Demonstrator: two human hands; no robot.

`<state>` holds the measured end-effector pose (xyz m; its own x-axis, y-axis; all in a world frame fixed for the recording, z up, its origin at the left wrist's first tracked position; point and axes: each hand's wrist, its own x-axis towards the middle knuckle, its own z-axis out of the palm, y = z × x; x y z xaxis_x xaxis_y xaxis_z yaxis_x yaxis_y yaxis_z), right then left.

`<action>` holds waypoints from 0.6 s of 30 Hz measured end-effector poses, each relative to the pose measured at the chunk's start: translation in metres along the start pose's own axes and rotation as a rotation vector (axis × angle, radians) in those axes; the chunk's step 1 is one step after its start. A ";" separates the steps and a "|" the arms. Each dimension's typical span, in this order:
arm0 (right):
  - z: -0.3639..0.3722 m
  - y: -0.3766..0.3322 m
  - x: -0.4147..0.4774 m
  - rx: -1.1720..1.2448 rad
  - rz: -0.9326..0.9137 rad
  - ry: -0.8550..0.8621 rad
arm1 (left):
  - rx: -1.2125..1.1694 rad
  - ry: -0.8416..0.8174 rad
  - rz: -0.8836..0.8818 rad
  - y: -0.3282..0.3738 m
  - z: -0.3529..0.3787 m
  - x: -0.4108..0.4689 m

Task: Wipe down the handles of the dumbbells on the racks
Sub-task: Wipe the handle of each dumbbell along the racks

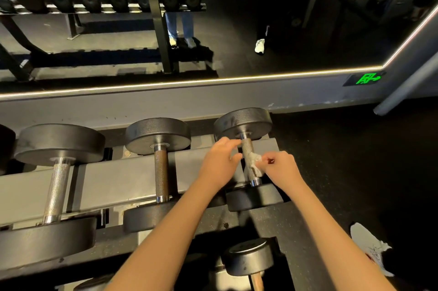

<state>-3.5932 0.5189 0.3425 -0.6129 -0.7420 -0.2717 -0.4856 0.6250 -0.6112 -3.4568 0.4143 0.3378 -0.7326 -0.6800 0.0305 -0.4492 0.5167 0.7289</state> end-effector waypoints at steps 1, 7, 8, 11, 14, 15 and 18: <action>0.000 -0.001 -0.003 0.045 -0.031 0.013 | -0.093 -0.033 -0.045 0.001 0.005 -0.003; 0.008 -0.002 -0.005 0.188 -0.100 0.049 | -0.185 -0.082 -0.128 0.008 0.019 0.001; 0.008 -0.002 -0.005 0.214 -0.089 0.059 | -0.183 -0.063 -0.137 0.008 0.019 0.003; 0.008 0.002 -0.007 0.306 -0.051 0.124 | -0.166 0.046 -0.168 0.007 0.019 0.009; 0.012 0.009 -0.017 0.261 0.025 0.198 | -0.303 0.258 -0.274 0.006 0.022 0.015; 0.014 0.011 -0.020 0.254 0.057 0.206 | -0.343 0.305 -0.305 0.005 0.024 0.018; 0.016 0.010 -0.025 0.233 0.088 0.232 | -0.298 0.272 -0.307 0.002 0.038 0.022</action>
<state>-3.5731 0.5401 0.3311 -0.7850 -0.5955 -0.1710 -0.2851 0.5923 -0.7536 -3.4935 0.4197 0.3140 -0.4124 -0.9085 -0.0680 -0.4284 0.1275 0.8946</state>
